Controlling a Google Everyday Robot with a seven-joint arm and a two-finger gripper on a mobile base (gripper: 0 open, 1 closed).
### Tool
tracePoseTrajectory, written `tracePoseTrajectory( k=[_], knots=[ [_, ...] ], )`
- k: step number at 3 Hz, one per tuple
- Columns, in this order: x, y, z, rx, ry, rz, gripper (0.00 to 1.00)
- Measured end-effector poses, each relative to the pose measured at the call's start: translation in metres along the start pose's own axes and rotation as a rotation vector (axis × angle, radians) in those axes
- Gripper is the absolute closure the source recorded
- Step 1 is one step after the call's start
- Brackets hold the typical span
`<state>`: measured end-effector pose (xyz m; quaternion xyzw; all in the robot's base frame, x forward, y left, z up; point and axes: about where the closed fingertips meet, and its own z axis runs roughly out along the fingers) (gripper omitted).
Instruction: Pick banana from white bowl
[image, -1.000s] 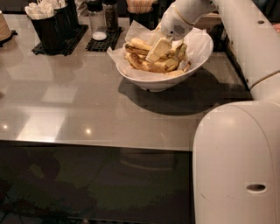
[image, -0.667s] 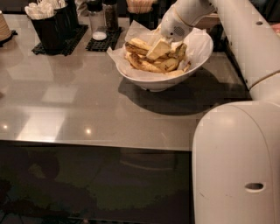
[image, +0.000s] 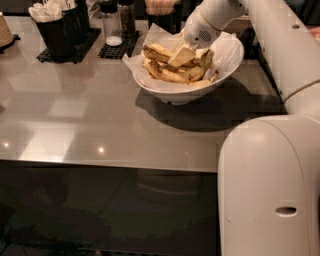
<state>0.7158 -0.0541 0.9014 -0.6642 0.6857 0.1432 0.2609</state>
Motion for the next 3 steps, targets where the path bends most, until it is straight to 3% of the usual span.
tracePoseTrajectory(
  k=[1, 2, 3],
  knots=[
    [-0.002, 0.003, -0.011, 0.001, 0.01, -0.004, 1.0],
    [-0.017, 0.016, -0.051, 0.029, -0.003, -0.045, 1.0],
    [-0.033, 0.037, -0.103, 0.088, -0.041, -0.077, 1.0]
  ],
)
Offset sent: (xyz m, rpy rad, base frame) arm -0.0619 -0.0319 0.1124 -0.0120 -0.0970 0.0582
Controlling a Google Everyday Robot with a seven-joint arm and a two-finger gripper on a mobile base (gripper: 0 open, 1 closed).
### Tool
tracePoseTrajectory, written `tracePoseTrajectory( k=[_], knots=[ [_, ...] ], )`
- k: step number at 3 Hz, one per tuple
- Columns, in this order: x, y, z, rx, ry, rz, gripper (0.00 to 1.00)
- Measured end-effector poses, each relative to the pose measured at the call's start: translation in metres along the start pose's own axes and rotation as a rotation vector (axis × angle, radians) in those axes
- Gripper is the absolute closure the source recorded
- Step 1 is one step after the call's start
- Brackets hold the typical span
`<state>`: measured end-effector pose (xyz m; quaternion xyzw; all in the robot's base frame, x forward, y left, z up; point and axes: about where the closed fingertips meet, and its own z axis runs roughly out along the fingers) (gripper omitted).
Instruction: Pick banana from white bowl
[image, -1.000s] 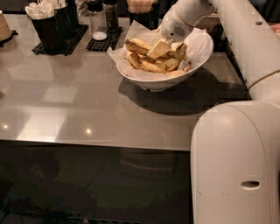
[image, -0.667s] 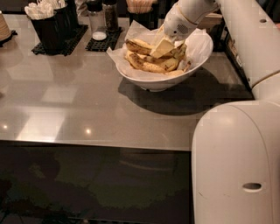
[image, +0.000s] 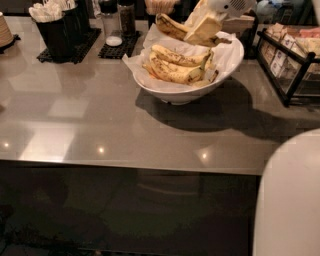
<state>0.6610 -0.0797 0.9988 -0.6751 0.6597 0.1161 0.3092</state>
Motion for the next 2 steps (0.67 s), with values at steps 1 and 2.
tracePoseTrajectory(
  k=[1, 2],
  knots=[
    [-0.008, 0.031, -0.043, 0.043, -0.091, 0.022, 1.0],
    [0.004, 0.067, -0.07, 0.087, -0.165, 0.095, 1.0]
  ],
)
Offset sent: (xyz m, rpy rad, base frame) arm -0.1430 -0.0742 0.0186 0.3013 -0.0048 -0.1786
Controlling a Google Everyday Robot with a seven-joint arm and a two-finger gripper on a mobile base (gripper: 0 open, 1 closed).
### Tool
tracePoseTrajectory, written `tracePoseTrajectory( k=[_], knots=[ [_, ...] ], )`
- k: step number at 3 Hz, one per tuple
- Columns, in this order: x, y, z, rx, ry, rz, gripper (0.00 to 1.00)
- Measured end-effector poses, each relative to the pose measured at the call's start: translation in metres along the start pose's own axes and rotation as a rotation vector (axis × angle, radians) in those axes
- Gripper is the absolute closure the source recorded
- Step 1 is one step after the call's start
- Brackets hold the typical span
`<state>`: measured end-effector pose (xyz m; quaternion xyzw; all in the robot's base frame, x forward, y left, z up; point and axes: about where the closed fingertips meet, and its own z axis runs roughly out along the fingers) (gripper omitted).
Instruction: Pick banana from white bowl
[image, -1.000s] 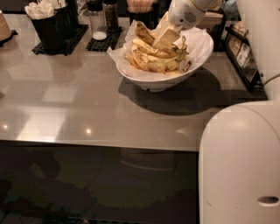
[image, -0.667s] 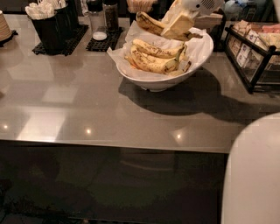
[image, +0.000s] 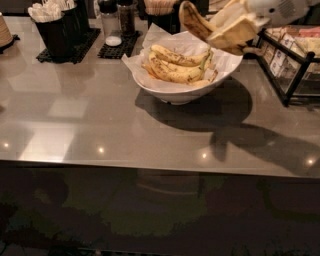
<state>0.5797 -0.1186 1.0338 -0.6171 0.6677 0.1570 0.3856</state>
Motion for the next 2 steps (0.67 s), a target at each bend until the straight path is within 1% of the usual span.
tracePoseTrajectory(
  k=[1, 2],
  knots=[
    [0.0244, 0.0101, 0.0027, -0.011, 0.018, 0.046, 1.0],
    [0.0244, 0.0101, 0.0027, -0.011, 0.018, 0.046, 1.0]
  ],
)
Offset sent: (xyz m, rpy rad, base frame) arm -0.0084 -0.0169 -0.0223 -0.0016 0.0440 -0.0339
